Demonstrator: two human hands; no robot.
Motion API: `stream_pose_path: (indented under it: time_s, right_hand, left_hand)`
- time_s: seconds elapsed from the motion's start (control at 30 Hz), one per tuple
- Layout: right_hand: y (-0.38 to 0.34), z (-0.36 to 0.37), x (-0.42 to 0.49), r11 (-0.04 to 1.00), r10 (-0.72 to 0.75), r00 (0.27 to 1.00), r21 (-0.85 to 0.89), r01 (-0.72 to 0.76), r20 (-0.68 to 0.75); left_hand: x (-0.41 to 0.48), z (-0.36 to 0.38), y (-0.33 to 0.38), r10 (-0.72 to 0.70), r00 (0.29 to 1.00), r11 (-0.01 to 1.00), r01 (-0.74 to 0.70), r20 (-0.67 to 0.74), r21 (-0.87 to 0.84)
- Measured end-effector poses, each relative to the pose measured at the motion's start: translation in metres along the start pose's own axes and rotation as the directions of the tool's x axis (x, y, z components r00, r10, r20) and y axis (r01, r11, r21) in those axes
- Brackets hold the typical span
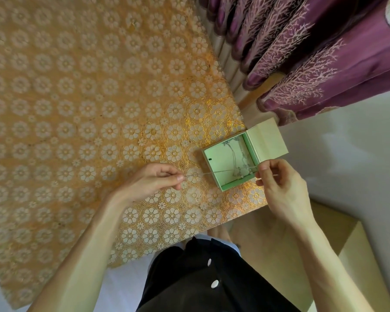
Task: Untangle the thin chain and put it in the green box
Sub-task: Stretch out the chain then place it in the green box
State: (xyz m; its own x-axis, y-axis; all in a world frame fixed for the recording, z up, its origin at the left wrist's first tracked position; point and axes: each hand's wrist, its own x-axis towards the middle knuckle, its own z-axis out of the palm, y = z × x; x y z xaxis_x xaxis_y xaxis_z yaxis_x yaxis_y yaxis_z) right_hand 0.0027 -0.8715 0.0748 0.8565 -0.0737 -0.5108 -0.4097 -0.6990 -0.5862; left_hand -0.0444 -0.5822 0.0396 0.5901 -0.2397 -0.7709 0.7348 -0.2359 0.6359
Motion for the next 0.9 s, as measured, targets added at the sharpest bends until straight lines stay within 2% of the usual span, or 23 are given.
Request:
stream_pose_path:
  time_s: [0.1, 0.3, 0.37, 0.43, 0.5, 0.67, 0.77, 0.9]
  right_hand:
    - [0.0, 0.0, 0.001, 1.0, 0.015, 1.0, 0.02, -0.014, -0.014]
    - [0.002, -0.001, 0.005, 0.999, 0.034, 0.999, 0.027, -0.033, -0.037]
    - [0.004, -0.003, 0.004, 0.998, 0.046, 0.998, 0.033, -0.045, -0.041]
    - [0.006, -0.004, 0.002, 0.998, 0.058, 0.997, 0.033, -0.056, -0.045]
    - [0.007, -0.005, -0.002, 0.997, 0.066, 0.997, 0.043, -0.064, -0.051]
    - [0.008, 0.004, -0.02, 0.998, 0.053, 0.999, 0.041, -0.053, 0.013]
    - [0.007, 0.015, -0.026, 0.999, 0.023, 0.998, 0.029, -0.024, 0.052]
    - [0.008, 0.033, -0.026, 1.0, -0.013, 0.995, 0.002, 0.013, 0.094]
  left_hand:
    - [0.0, -0.003, 0.001, -0.026, 0.999, 1.0, 0.026, -0.019, -0.005]
    - [-0.002, -0.006, 0.011, -0.022, 1.0, 0.994, 0.023, -0.005, 0.106]
    - [-0.002, -0.004, 0.014, 0.006, 0.998, 0.984, 0.005, -0.057, 0.18]
    - [0.0, 0.0, 0.02, 0.078, 0.983, 0.962, -0.03, -0.169, 0.27]
    - [0.005, 0.008, 0.034, 0.165, 0.961, 0.928, -0.076, -0.221, 0.365]
    - [0.027, 0.026, 0.073, 0.378, 0.917, 0.745, -0.221, -0.125, 0.629]
    - [0.043, 0.031, 0.083, 0.398, 0.915, 0.648, -0.233, -0.061, 0.725]
    - [0.057, 0.032, 0.085, 0.426, 0.904, 0.575, -0.26, -0.013, 0.776]
